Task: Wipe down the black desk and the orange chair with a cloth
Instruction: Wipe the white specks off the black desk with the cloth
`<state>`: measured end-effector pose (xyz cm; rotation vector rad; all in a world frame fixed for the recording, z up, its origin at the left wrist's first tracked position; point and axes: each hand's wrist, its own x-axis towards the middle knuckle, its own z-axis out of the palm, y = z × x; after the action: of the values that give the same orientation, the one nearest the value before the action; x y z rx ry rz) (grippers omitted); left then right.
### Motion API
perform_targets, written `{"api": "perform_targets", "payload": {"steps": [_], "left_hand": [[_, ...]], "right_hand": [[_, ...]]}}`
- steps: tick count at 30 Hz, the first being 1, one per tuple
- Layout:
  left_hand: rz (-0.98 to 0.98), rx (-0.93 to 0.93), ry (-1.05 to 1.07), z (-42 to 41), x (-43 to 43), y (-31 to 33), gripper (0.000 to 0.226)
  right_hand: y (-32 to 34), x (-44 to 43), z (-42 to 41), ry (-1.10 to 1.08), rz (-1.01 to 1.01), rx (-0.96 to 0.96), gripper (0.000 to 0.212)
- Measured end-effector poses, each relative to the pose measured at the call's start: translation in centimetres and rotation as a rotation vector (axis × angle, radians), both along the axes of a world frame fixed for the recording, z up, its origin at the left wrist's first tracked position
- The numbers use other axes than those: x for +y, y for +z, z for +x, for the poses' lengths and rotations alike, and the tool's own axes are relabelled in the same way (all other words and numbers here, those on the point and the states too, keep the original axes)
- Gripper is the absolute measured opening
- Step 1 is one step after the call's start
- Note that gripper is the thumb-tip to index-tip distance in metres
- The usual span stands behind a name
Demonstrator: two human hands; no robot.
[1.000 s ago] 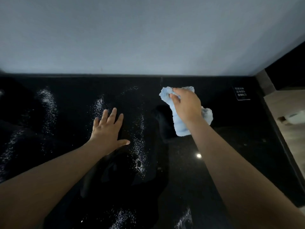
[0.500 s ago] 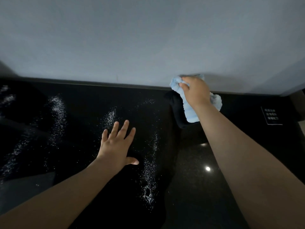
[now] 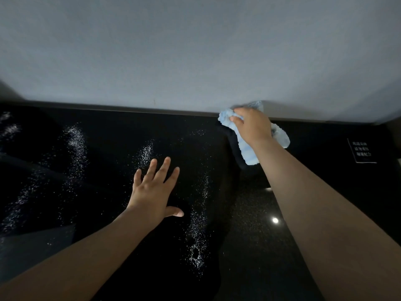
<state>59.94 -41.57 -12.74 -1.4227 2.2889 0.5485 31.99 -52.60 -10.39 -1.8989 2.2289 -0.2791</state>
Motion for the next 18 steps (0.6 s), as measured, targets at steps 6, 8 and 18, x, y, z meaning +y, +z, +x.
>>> {"api": "perform_targets", "payload": {"steps": [6,8,18], "left_hand": [[0.003,-0.007,-0.007,-0.1,-0.1,0.1,0.113],[0.000,-0.013,-0.012,-0.1,0.0,0.2,0.113],[0.008,-0.025,-0.007,-0.3,-0.1,0.7,0.114]], "right_hand": [[-0.3,2.8,0.1,0.016,-0.028,-0.033,0.025],[-0.4,3.9,0.1,0.021,-0.037,-0.043,0.027],[-0.6,8.3,0.4,0.028,0.002,-0.004,0.034]]}}
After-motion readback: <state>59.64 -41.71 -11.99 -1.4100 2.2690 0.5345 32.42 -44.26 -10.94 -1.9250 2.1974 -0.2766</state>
